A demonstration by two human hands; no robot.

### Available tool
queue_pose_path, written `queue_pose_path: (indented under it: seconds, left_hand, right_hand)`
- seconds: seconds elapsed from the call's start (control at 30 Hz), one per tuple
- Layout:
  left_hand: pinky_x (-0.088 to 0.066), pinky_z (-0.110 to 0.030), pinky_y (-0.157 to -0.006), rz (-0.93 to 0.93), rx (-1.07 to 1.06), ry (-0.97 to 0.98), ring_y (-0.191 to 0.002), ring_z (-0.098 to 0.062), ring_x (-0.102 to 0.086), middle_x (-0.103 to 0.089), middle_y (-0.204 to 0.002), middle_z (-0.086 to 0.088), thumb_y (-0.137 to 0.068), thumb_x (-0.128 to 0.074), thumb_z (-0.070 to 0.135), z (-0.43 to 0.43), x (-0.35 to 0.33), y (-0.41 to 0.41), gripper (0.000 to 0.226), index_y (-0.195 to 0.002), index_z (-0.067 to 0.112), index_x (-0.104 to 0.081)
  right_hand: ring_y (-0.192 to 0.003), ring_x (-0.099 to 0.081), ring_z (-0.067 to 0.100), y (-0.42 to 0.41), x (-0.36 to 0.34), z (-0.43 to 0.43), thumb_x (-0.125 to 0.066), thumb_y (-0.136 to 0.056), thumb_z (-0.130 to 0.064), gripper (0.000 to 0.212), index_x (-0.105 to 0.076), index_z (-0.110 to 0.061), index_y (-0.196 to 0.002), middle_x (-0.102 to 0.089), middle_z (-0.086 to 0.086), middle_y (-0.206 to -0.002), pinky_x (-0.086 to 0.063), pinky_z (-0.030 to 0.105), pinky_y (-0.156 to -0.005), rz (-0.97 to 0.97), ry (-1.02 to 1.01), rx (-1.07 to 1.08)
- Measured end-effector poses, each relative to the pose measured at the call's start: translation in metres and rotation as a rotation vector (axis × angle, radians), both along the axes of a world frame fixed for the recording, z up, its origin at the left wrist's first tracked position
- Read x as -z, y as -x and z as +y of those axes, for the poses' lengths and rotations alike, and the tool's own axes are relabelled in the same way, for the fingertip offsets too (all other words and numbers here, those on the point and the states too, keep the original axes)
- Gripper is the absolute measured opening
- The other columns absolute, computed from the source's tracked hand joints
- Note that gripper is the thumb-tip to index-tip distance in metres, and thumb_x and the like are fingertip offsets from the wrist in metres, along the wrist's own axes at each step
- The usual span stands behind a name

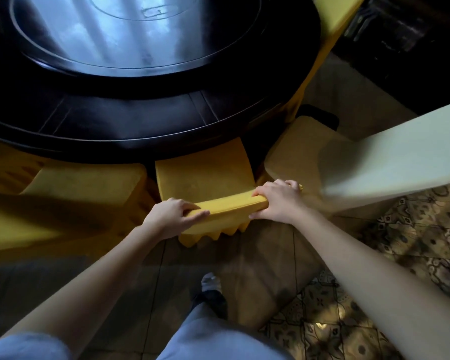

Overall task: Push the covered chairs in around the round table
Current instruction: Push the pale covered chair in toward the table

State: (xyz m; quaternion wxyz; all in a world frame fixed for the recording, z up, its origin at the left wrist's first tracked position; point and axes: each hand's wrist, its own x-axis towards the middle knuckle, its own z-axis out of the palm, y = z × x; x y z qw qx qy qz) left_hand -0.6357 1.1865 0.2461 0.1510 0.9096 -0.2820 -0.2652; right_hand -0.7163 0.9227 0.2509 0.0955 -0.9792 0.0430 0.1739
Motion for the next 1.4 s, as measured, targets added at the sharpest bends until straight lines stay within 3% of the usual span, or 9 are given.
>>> queue_pose_path:
  seconds: [0.07,0.23,0.37,0.53,0.73,0.83,0.97,1.17,1.4]
  left_hand:
    - [-0.039,-0.014,-0.052,-0.011,0.026,-0.056,-0.077,-0.004,-0.057,-0.069,-0.102,0.006,-0.067,-0.017,0.083,-0.002,0.003,0.001,0.089,-0.121,0.029,-0.063]
    - [-0.047,-0.023,-0.065,0.255,0.082,-0.205,-0.078,-0.012,-0.059,-0.063,-0.091,-0.001,-0.078,-0.019,0.077,-0.034,0.003,-0.015,0.084,-0.114,0.017,-0.065]
    - [-0.049,-0.036,-0.088,0.348,0.094,-0.211,-0.097,-0.023,-0.058,-0.061,-0.111,-0.01,-0.092,-0.024,0.064,-0.073,0.003,-0.015,0.068,-0.121,0.014,-0.059]
    - [-0.046,-0.037,-0.097,0.415,0.06,-0.057,-0.109,-0.021,-0.055,-0.057,-0.129,-0.01,-0.097,-0.028,0.051,-0.116,0.0,-0.003,0.054,-0.136,0.019,-0.047]
    - [-0.051,-0.041,-0.093,0.18,0.285,-0.076,-0.113,-0.025,-0.058,-0.049,-0.14,-0.007,-0.089,-0.03,0.067,-0.175,-0.012,0.02,0.063,-0.146,0.042,-0.018]
    - [-0.025,-0.044,-0.114,0.068,0.446,-0.078,-0.141,-0.022,-0.029,-0.018,-0.158,0.003,-0.088,-0.027,0.068,-0.216,-0.021,0.036,0.067,-0.148,0.044,-0.007]
    - [0.005,-0.045,-0.117,-0.031,0.54,-0.026,-0.147,-0.014,0.003,0.002,-0.159,0.01,-0.092,-0.026,0.063,-0.277,-0.03,0.06,0.067,-0.149,0.04,-0.001]
    - [0.007,-0.047,-0.118,-0.098,0.565,0.03,-0.145,-0.014,0.014,0.011,-0.159,0.009,-0.092,-0.025,0.062,-0.377,-0.04,0.084,0.071,-0.15,0.034,0.005]
    - [0.009,-0.051,-0.117,-0.16,0.662,0.02,-0.144,-0.016,0.02,0.018,-0.157,0.007,-0.089,-0.018,0.064,-0.49,-0.048,0.127,0.073,-0.148,0.033,0.011]
  right_hand:
    - [-0.121,-0.041,0.02,0.006,0.001,0.0,-0.057,-0.075,-0.068,0.058,-0.052,-0.038,-0.124,-0.053,-0.008,-0.128,-0.026,0.046,-0.103,-0.02,-0.007,0.016]
    - [-0.125,-0.036,0.02,0.02,0.008,0.003,-0.06,-0.076,-0.064,0.055,-0.053,-0.037,-0.123,-0.049,-0.007,-0.131,-0.015,0.046,-0.11,-0.167,-0.023,0.107]
    - [-0.134,-0.03,0.017,0.027,0.008,0.001,-0.054,-0.084,-0.06,0.054,-0.048,-0.036,-0.131,-0.043,-0.007,-0.141,-0.006,0.045,-0.115,-0.161,-0.134,0.121]
    - [-0.145,-0.011,0.014,0.047,0.011,-0.024,-0.038,-0.095,-0.053,0.05,-0.036,-0.037,-0.142,-0.023,-0.007,-0.156,-0.003,0.052,-0.117,-0.169,-0.281,0.313]
    - [-0.147,0.003,0.017,0.079,0.021,-0.078,-0.035,-0.096,-0.051,0.059,-0.016,-0.034,-0.149,-0.003,-0.005,-0.16,-0.004,0.052,-0.117,-0.107,-0.261,0.517]
    - [-0.146,0.006,0.018,0.092,0.021,-0.105,-0.034,-0.094,-0.054,0.062,-0.013,-0.033,-0.149,0.001,-0.005,-0.16,-0.007,0.051,-0.117,-0.159,-0.238,0.566]
    - [-0.146,0.008,0.017,0.11,0.008,-0.156,-0.013,-0.079,-0.069,0.079,-0.012,-0.033,-0.15,0.0,-0.004,-0.16,-0.006,0.053,-0.116,-0.237,-0.189,0.563]
    - [-0.146,0.006,0.016,0.154,-0.014,-0.255,-0.028,-0.086,-0.056,0.07,-0.016,-0.03,-0.15,-0.001,-0.004,-0.16,-0.007,0.052,-0.116,-0.309,-0.141,0.627]
    - [-0.145,0.011,0.014,0.227,-0.017,-0.348,-0.029,-0.093,-0.059,0.065,-0.006,-0.035,-0.149,0.006,-0.008,-0.16,-0.001,0.052,-0.117,-0.278,-0.116,0.726]
